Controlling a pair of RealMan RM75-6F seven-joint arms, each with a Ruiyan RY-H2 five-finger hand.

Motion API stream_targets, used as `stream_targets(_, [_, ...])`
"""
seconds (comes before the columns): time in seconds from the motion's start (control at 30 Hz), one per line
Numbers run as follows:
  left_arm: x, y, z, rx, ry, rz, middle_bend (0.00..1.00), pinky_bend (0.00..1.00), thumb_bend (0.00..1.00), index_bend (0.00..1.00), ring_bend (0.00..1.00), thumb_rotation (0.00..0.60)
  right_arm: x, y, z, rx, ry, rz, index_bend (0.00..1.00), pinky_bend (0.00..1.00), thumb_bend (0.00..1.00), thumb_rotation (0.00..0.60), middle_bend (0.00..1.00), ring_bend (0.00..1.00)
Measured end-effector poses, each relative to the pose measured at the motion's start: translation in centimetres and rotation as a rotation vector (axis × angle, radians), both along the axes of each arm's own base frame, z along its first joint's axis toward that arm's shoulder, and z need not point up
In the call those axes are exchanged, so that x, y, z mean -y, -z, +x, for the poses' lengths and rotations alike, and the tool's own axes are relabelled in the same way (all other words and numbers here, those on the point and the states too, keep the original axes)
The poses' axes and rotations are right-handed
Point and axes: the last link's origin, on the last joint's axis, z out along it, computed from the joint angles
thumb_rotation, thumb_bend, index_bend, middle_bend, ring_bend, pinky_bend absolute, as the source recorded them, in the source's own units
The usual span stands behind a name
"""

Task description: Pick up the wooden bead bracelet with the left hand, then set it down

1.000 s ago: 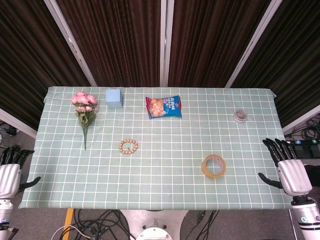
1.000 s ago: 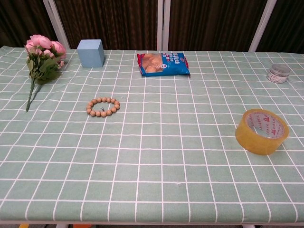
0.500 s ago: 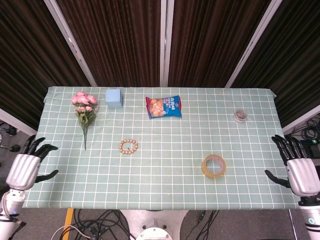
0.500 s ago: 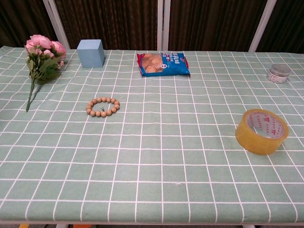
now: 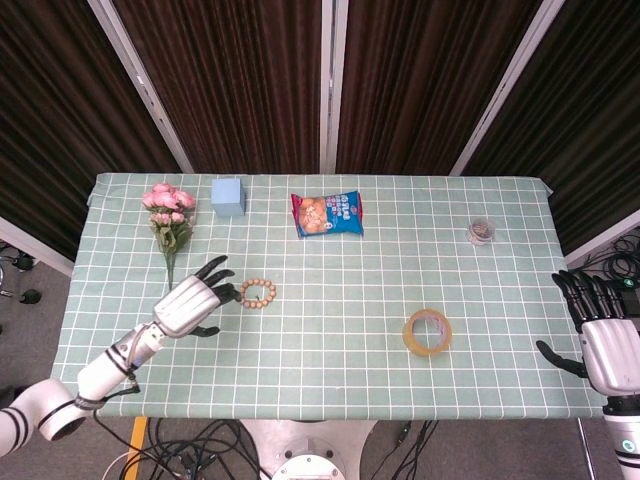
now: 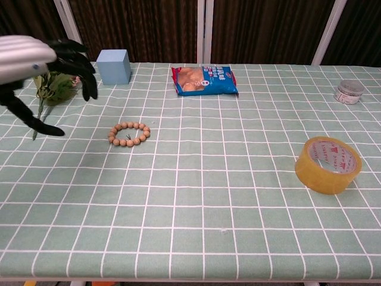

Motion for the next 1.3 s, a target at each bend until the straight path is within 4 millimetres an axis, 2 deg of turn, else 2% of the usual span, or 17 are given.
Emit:
stream_targets(0.13, [-1.2,3.2,1.1,-0.072,0.027,-0.011,0.4,0.05,0.09,0.34,0.17,0.6,0.1,0.1,0.0,-0.002,0.007,0.002,0.0,0.0,0.09,0.6,0.08,0.0])
stream_targets(0.23, [-1.9,4.7,1.4,-0.114,0.025,0.01,0.4,0.05,0.09,0.34,0.17,0.6,0.2,0.2,0.1,0.0,0.009,0.002,0.0,0.0,0.09,0.6,0.08,0.0])
stream_targets(0.53, [-3.1,7.8,1.9,-0.202,-0.035,0.055,0.4,0.05,0.12,0.37,0.17,0.6,0.3,0.4,-0.1,0.006,0.016,0.004,0.0,0.0,0.09,0.6,0.08,0.0])
stream_targets(0.83, [-3.8,9.5,1.8,-0.239,-0.097,0.057,0.45,0.05,0.25,0.42,0.17,0.6,0.2,0.2,-0.5,0.014,0.025,-0.002,0.0,0.0,0.09,0.6,0.08,0.0])
stream_targets(1.3, [-3.9,10.3,0.8,-0.246,-0.111,0.063,0.48,0.05,0.28,0.47,0.2,0.6,0.2,0.2,-0.6,0.021,0.028,-0.003,0.0,0.0,0.08,0.6,0.08,0.0])
